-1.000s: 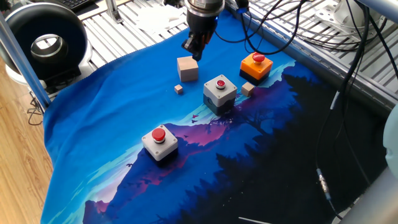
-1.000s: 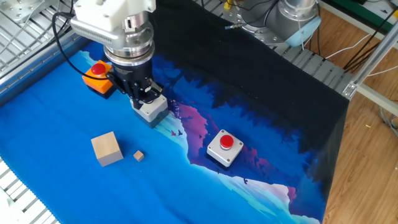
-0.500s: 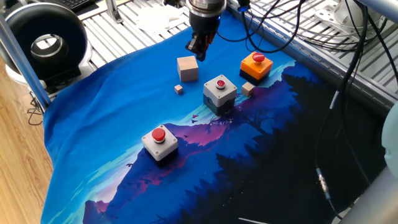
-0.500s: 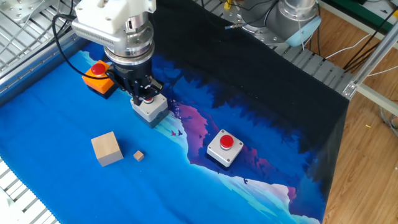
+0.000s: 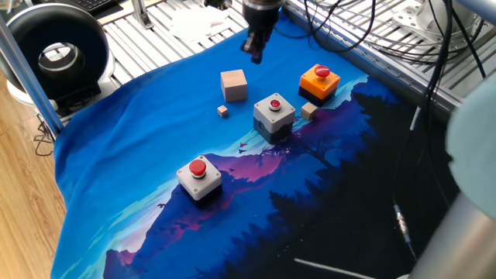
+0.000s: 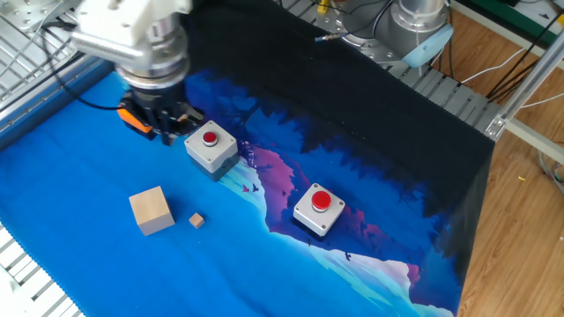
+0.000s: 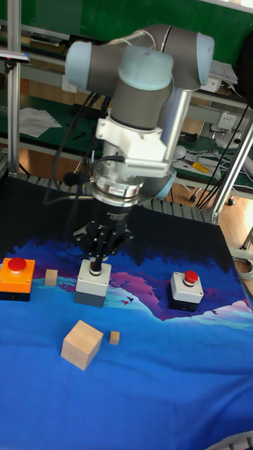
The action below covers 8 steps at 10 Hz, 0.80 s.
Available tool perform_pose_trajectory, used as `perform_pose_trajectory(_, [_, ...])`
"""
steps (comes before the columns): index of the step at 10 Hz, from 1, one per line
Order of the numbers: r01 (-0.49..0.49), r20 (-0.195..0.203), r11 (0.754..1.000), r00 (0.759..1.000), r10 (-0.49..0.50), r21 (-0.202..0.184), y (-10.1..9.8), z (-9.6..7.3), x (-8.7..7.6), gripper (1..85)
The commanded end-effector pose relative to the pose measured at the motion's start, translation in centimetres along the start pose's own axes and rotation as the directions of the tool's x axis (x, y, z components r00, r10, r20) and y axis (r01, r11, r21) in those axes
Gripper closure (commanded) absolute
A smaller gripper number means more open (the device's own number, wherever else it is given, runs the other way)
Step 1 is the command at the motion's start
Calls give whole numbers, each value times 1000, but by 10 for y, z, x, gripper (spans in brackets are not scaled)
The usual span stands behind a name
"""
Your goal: Press three buttons from left to right in sequence
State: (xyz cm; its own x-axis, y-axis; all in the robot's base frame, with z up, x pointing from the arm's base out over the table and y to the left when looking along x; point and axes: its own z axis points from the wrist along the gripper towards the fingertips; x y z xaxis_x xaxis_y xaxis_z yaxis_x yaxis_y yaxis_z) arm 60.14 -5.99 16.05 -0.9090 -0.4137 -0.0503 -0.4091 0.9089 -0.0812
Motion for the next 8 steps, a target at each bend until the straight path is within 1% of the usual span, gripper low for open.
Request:
perform_pose_trajectory(1, [57,-11,998,998,-57,-31,-32,21,10,847])
perform_pose_trajectory(2, [74,-13,997,997,-74,-27,-44,31,21,847])
perform_pose_trajectory(4, [75,-36,997,996,-76,-35,-49,37,51,847])
perform_pose_trajectory(5, [87,-45,996,995,-88,-19,-56,39,62,847])
perform_pose_trajectory(6, [70,-47,997,996,-71,-19,-57,39,63,847])
perform_pose_trajectory(7, [40,-69,997,997,-45,-72,-43,39,69,847])
perform_pose_trajectory(8, [-13,-75,991,997,3,-133,-26,37,70,847])
